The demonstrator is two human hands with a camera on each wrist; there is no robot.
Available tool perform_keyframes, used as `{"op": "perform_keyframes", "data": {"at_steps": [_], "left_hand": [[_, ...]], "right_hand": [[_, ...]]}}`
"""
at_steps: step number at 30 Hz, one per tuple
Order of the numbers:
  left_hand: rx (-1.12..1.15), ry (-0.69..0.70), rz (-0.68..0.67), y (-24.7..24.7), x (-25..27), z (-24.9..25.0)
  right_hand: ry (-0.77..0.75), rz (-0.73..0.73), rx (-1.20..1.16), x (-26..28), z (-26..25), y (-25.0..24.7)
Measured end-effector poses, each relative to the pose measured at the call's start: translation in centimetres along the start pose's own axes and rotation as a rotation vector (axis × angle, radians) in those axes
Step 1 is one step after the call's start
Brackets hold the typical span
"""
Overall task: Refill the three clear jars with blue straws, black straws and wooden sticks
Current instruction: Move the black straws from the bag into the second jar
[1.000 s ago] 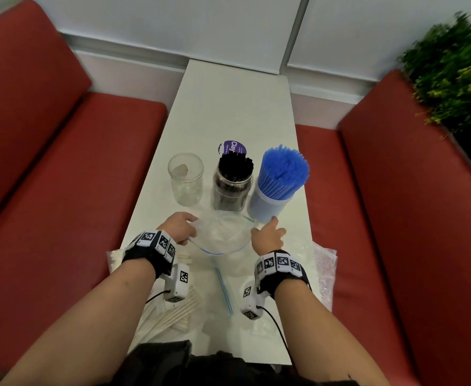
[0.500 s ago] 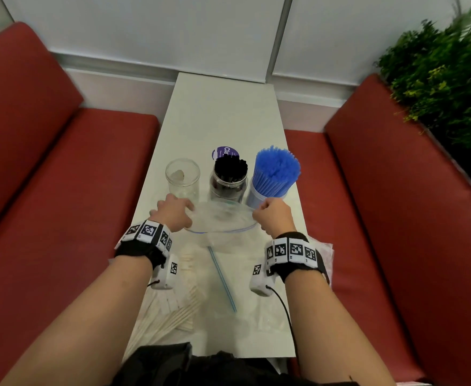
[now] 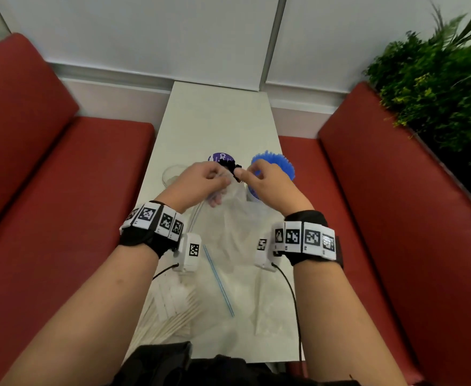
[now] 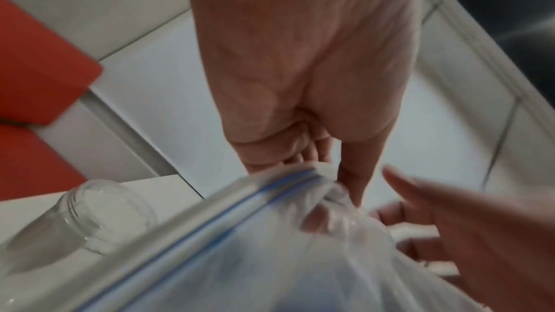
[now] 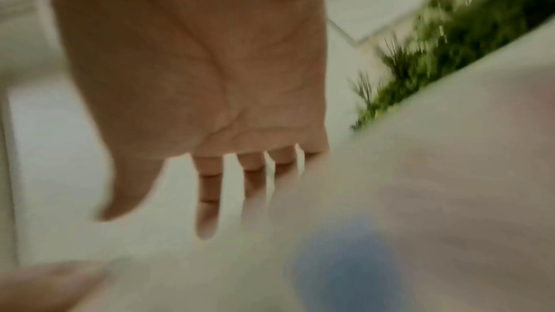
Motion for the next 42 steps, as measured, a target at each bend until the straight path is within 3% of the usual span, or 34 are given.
{"op": "perform_keyframes", "data": {"at_steps": [4, 8, 10, 13, 17, 21, 24, 29, 32, 34, 36, 38, 40, 42], "left_hand": [[0.157, 0.01, 0.225, -3.2, -0.4, 0.9], [0.248, 0.072, 0.383, -5.2, -0.3, 1.6], [0.287, 0.088, 0.455, -5.9, 0.0, 1.5], [0.345, 0.077, 0.548, -6.5, 0.0, 1.1], [0.347, 0.07, 0.476, -4.6, -1.0, 2.0], [0.22, 0.092, 0.618, -6.9, 0.0, 3.0], [0.07, 0.115, 0.7, -7.8, 0.7, 4.2], [0.02, 0.155, 0.766, -8.8, 1.5, 5.2], [-0.037, 0.186, 0.761, -8.4, 1.7, 6.1], [-0.083, 0.203, 0.697, -7.2, 1.4, 7.1], [-0.175, 0.221, 0.542, -5.2, 0.4, 8.5], [-0.26, 0.24, 0.338, -2.6, -0.6, 9.7], [-0.255, 0.252, 0.167, -0.2, -1.3, 10.5], [-0.202, 0.266, 0.124, 0.2, -1.5, 10.9]], "right_hand": [[0.065, -0.203, 0.087, 0.9, 4.7, -0.5], [0.037, -0.227, -0.112, 0.2, 6.8, -2.5], [0.011, -0.087, -0.277, -0.5, 7.3, -4.5], [0.008, 0.261, -0.511, -1.0, 8.2, -8.1], [-0.054, 0.616, -0.582, 0.0, 6.9, -9.8], [-0.122, 0.807, -0.41, 1.8, 6.1, -11.9], [-0.125, 0.839, -0.35, 2.3, 5.9, -12.7], [-0.177, 0.868, -0.327, 2.6, 5.4, -13.8], [0.015, 0.784, -0.187, 1.6, 7.1, -13.4], [0.056, 0.716, -0.068, 1.0, 6.9, -13.0], [-0.118, 0.588, -0.015, 0.4, 4.1, -12.2], [-0.309, 0.281, -0.175, -0.5, 0.5, -9.4], [-0.352, -0.011, -0.316, -0.9, -2.0, -6.0], [-0.395, -0.066, -0.452, -1.0, -3.3, -4.9]]}}
Point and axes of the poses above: each hand's wrist, its own x-axis away from the middle knuckle, its own y-axis out of the palm, z = x × y, the point moved 10 cm from there along -x, towards the middle knuckle, and after that the axes turned 1 degree about -z, right-handed, at the moved point
